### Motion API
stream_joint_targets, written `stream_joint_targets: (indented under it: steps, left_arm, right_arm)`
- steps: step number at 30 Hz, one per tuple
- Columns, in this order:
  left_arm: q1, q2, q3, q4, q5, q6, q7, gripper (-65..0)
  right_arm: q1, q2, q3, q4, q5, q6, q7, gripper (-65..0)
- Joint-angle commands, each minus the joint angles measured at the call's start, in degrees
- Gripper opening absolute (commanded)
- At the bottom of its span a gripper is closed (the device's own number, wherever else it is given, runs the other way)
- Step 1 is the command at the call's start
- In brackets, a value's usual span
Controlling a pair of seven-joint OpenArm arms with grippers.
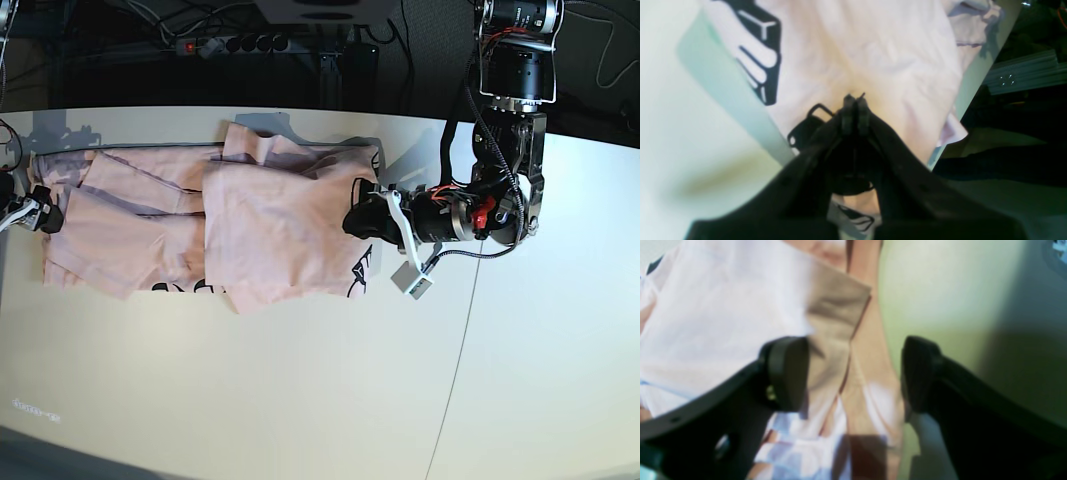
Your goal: Fold the T-shirt properly
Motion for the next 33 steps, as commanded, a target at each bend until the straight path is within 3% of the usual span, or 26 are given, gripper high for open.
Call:
stream_joint_targets:
  steps: [1, 7, 12, 19, 25, 33]
  left_arm:
    - [-1.09, -0.02, -0.09, 1.16, -1.29, -1.76, -0.83, -65.0]
    - [-1.09, -0.04, -0.11, 1.16, -1.25, -1.76, -0.83, -65.0]
    - [-1.27, -0.02, -0.11, 1.16, -2.29, -1.76, -0.87, -65.0]
    - [-1.73, -0.07, -0.11, 1.16, -2.45, -1.76, -0.74, -65.0]
    - [-2.03, -0.04, -0.11, 1.16, -2.51, -1.76, -0.37, -65.0]
    - [-2.03, -0.07, -0.11, 1.16, -2.51, -1.76, -0.37, -65.0]
  right_arm:
    - [0.9, 1.75, 0.74, -0.44, 0.22, 1.75, 1.51, -20.3]
    - [2.16, 1.09, 0.72, -6.95, 1.29, 2.62, 2.95, -20.3]
    - [2.8, -1.99, 0.37, -7.32, 1.31, 3.82, -0.48, -20.3]
    - [2.78, -4.96, -4.22, -7.32, 1.31, 3.91, -0.87, -20.3]
    - [2.73, -5.68, -7.87, -7.32, 1.29, 3.89, -1.01, -20.4]
    - [2.64, -6.71, -8.07, -7.32, 1.27, 3.89, -3.63, -20.7]
